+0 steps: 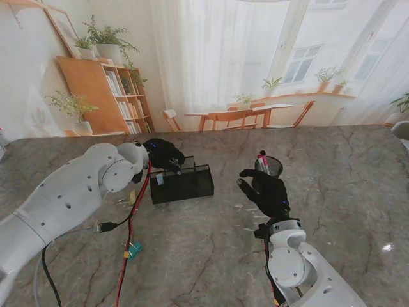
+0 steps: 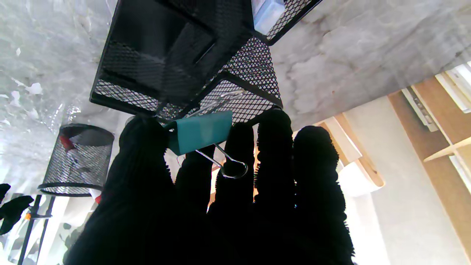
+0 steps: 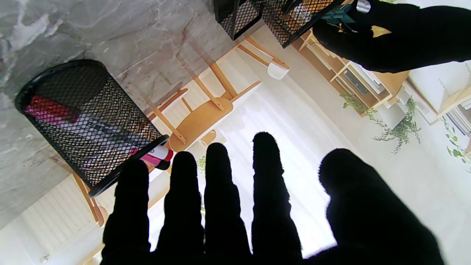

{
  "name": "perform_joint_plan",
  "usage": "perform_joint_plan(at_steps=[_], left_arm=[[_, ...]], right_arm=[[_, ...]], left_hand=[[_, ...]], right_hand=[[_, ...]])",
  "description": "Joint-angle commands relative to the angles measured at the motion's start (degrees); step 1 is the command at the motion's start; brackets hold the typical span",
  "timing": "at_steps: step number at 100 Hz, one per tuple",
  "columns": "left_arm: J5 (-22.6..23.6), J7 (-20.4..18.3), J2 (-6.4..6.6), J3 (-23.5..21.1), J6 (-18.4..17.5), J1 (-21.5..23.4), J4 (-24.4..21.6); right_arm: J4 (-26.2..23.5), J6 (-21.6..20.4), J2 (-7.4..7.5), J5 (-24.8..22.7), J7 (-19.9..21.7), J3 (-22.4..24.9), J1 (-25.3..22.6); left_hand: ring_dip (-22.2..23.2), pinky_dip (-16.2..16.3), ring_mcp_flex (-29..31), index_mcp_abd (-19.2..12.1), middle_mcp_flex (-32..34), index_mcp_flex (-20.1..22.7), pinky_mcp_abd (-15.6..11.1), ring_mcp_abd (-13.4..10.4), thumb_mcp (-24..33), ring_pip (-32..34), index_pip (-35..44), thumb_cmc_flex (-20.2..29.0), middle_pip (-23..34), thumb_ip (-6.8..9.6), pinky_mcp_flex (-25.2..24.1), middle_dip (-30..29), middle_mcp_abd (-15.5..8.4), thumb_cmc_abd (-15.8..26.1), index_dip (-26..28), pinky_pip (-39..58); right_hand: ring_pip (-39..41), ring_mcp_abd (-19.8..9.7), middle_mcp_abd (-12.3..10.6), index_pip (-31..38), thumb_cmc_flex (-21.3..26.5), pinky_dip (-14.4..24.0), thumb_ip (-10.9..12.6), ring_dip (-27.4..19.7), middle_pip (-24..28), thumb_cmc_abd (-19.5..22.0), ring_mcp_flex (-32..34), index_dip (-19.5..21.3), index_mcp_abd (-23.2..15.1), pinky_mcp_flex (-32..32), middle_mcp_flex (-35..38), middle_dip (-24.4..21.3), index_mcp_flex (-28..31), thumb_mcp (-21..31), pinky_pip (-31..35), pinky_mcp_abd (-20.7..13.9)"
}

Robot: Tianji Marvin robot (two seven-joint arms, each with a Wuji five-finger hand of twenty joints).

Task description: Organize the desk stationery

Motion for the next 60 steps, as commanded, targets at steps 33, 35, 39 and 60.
perform_joint_plan(at_steps=[33,35,39,60], left_arm=[[0.61,0.72,-0.15,-0.05,-1.49,0.14,-0.3],[0.72,0.83,-0.15,-0.2,-1.53,0.26,-0.42],[1.0,1.03,-0.13,-0.48,-1.63,0.5,-0.68],[2.17,1.02,0.06,-1.51,-2.02,1.27,-2.09]], right_arm=[[-0.26,0.22,-0.13,0.03,0.63,0.33,-0.32],[-0.26,0.24,-0.14,0.04,0.62,0.33,-0.32],[-0.26,0.27,-0.14,0.06,0.63,0.34,-0.32],[-0.28,0.35,-0.14,0.22,0.8,0.34,-0.29]], left_hand=[[-3.02,3.58,-13.3,2.33,-10.06,-8.53,2.24,3.85,0.27,-10.36,-6.01,-4.49,-10.73,1.12,-13.73,-4.8,1.52,2.87,-2.13,-8.52],[-4.01,3.24,-14.22,2.4,-10.74,-9.21,3.13,3.9,0.25,-11.93,-6.39,-4.73,-11.27,1.12,-14.89,-5.04,1.56,3.05,-2.26,-10.19],[-6.12,2.41,-16.18,2.65,-12.24,-11.31,4.84,4.09,0.26,-14.89,-7.5,-5.19,-12.46,1.12,-17.48,-5.76,1.62,3.4,-2.74,-13.52],[-18.02,-3.83,-22.44,4.23,-19.4,-19.33,10.57,4.71,0.3,-28.79,-11.45,-6.08,-18.21,1.18,-26.07,-12.24,2.04,4.32,-5.98,-26.31]], right_hand=[[-0.23,0.15,-0.06,0.1,-0.2,0.83,-0.27,0.63,0.77,1.56,0.92,1.1,0.09,-0.2,0.21,0.83,0.67,-1.69,0.81,0.43],[-0.24,0.19,-0.01,0.09,-0.19,0.83,-0.27,0.63,0.79,1.56,0.89,1.1,0.12,-0.2,0.25,0.84,0.65,-1.68,0.81,0.43],[-0.23,0.17,-0.05,0.15,-0.16,0.83,-0.26,0.63,0.79,1.55,0.92,1.12,0.1,-0.2,0.26,0.84,0.77,-1.67,0.81,0.43],[-0.25,0.17,-0.09,0.13,-0.19,0.84,-0.26,0.65,0.77,1.53,0.95,1.1,0.14,-0.19,0.24,0.84,0.76,-1.68,0.79,0.32]])
